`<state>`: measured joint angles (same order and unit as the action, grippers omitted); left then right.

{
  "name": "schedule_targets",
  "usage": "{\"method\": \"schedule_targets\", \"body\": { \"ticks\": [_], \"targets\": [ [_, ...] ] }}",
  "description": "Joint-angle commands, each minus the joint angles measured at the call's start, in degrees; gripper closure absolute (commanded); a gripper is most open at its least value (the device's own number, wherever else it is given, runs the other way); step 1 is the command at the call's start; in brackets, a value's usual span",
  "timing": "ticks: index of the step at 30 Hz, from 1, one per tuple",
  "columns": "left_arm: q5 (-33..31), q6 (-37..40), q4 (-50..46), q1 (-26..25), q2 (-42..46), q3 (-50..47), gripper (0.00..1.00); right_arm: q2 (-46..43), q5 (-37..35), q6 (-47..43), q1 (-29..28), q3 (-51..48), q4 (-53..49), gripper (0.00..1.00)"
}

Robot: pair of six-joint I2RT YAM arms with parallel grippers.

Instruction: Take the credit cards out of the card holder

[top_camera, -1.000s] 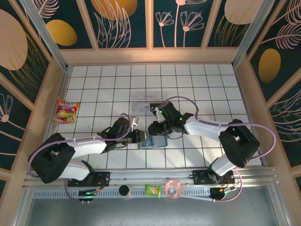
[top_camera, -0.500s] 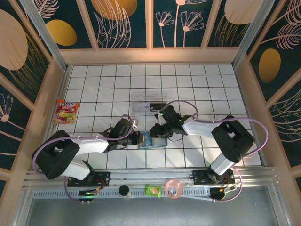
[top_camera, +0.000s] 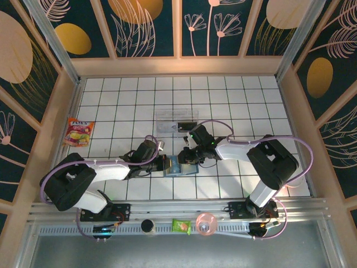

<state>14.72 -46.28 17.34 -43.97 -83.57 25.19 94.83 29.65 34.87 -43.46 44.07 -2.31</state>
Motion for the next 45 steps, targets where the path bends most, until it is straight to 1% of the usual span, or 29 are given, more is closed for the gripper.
{"method": "schedule_targets", "body": {
  "ticks": [1,7,9,11,14,20,23,31,37,38,42,45],
  "targets": [
    [-0.39,-0.04,-1.85,-0.33,-1.61,-0.05,1.0,0.84,-0.16,0.54,0.43,-1.0,0.45,0.79],
    [-0.31,-0.09,-1.79,-0.31,-1.79,-0.06,1.0,1.75,0.31,0.72,0.53,-1.44,0.94,0.79],
    [-0.31,-0.14,-1.89,-0.33,-1.77,-0.14,1.0,1.62,-1.6,0.58,0.87,-0.82,-0.96,0.79],
    [-0.48,-0.2,-2.14,-0.33,-1.39,-0.29,1.0,-0.16,-2.43,-0.04,1.84,-1.33,-1.56,0.76],
    [-0.66,-0.33,-2.43,-0.33,-0.77,-0.68,1.0,-1.09,-0.9,-0.99,2.9,-1.39,-1.84,0.76],
    [-0.53,-0.64,-1.89,-0.31,-0.98,-0.83,1.0,0.42,2.06,-0.38,2.12,-1.05,0.68,0.77],
    [-0.48,-0.65,-1.81,-0.33,-1.09,-0.93,1.0,1.29,2.59,-0.34,1.55,-0.75,1.24,0.77],
    [-0.05,-0.56,-1.39,-0.34,-1.59,-0.84,1.0,3.47,4.14,0.2,1.19,-0.83,3.14,0.82],
    [0.39,-0.33,-1.09,-0.33,-1.86,-0.76,1.0,3.9,5.17,0.7,1.2,-1.25,4.74,0.83],
    [0.4,-0.32,-1.09,-0.32,-1.88,-0.67,1.0,4.03,5.53,0.89,1.19,-1.51,5.22,0.84],
    [0.15,-0.39,-1.33,-0.33,-1.44,-0.84,1.0,3.56,5.06,1.34,1.32,-2.12,5.34,1.0],
    [-0.28,-0.58,-1.47,-0.32,-0.86,-1.15,1.0,1.81,3.33,1.67,1.45,-2.76,4.27,1.0]
  ]
}}
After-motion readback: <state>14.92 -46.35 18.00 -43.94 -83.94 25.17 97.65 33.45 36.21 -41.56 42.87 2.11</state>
